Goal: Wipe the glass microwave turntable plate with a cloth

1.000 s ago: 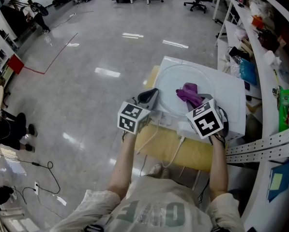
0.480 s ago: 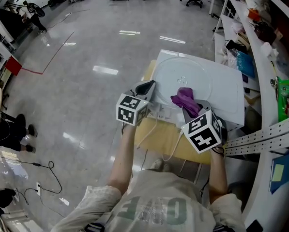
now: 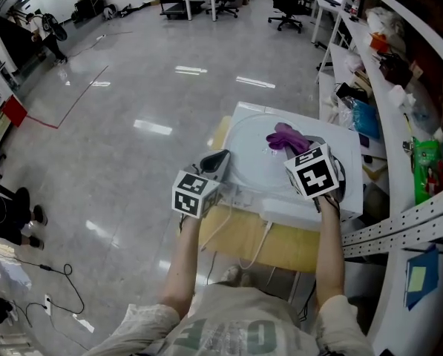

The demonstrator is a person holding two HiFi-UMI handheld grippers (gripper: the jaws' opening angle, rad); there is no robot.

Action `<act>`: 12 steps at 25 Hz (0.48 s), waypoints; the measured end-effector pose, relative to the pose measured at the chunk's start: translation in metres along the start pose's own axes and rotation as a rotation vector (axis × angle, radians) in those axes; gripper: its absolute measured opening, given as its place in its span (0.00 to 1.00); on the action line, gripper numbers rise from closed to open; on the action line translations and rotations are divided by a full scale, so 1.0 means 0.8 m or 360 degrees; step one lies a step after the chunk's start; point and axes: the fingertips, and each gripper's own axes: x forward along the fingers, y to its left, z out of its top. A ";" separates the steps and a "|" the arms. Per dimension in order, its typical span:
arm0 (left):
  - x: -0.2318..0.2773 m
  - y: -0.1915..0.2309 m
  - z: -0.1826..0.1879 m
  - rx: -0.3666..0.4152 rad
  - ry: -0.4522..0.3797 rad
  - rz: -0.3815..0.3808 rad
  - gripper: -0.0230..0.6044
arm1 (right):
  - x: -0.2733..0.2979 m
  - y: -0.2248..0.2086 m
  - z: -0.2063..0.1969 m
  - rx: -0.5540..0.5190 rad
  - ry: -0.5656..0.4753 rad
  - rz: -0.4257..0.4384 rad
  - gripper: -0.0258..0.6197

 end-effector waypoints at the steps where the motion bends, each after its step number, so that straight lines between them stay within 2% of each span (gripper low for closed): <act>1: 0.000 0.001 0.001 -0.0001 -0.0001 0.0000 0.04 | 0.018 -0.018 0.001 0.0025 0.0023 -0.0030 0.13; 5: -0.001 0.001 -0.001 -0.0015 0.0001 -0.0007 0.04 | 0.070 -0.053 -0.010 0.0091 0.0134 -0.0114 0.13; 12: -0.003 0.003 -0.001 -0.0012 -0.0010 -0.0018 0.04 | 0.089 -0.054 -0.013 0.0145 0.0141 -0.0083 0.13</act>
